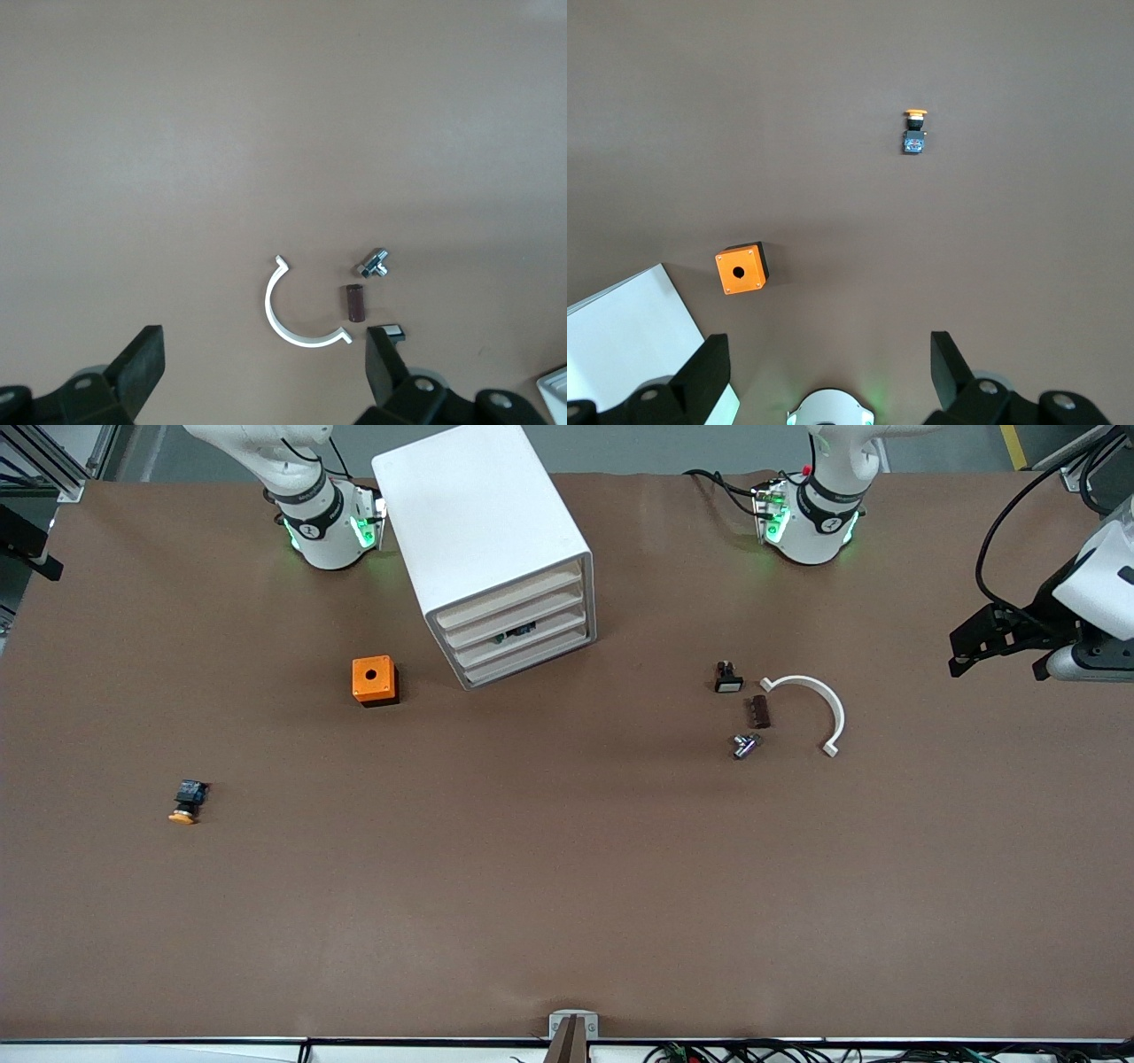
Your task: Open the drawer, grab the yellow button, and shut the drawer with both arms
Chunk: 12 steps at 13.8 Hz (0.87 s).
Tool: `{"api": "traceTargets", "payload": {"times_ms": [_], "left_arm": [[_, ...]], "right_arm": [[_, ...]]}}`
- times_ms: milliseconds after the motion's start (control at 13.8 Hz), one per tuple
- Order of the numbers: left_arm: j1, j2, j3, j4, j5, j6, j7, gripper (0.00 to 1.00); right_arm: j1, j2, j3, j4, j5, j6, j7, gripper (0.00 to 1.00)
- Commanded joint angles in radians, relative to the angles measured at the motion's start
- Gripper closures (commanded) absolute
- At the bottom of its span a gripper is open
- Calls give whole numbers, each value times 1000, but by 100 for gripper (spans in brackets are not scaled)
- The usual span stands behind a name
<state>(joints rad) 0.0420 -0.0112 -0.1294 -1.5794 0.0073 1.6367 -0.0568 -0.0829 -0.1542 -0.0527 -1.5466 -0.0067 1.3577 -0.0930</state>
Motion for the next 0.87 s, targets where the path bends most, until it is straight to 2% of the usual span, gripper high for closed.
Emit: {"api": "traceTargets", "payload": {"times_ms": [0, 800], "left_arm": [[-1, 5, -6, 22, 0, -31, -35, 0], [4, 5, -4, 24, -1, -34, -31, 0]], "right_arm": [[3, -31, -3, -32, -15, 12, -5, 0], [2, -30, -6, -33, -13, 12, -5, 0]]}}
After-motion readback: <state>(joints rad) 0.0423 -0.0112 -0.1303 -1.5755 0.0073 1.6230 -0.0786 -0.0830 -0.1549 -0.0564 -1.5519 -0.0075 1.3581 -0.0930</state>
